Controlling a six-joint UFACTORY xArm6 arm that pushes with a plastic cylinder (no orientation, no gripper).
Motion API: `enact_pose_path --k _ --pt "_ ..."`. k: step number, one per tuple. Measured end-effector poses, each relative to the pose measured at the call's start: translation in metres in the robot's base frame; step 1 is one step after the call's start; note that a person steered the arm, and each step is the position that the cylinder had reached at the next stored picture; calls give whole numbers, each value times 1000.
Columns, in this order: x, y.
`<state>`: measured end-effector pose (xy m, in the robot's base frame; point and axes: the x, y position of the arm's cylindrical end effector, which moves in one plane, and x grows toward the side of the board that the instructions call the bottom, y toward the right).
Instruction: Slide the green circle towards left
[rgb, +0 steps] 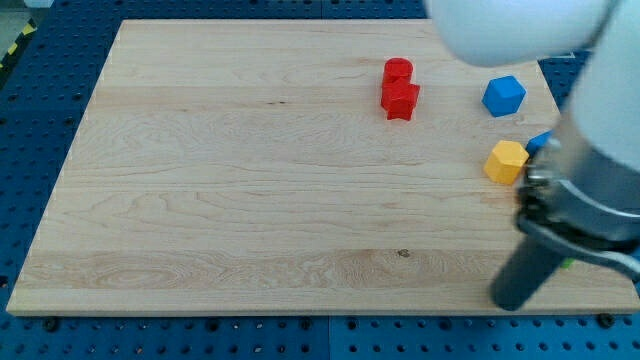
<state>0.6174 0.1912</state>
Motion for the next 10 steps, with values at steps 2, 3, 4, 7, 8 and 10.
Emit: enact_pose_path --k 2,3,4,7,8,10 --pt "-9 93" --pt "-46 92" --pt "-69 91" --pt "-94 80" --pt "-92 68" --pt "-92 1"
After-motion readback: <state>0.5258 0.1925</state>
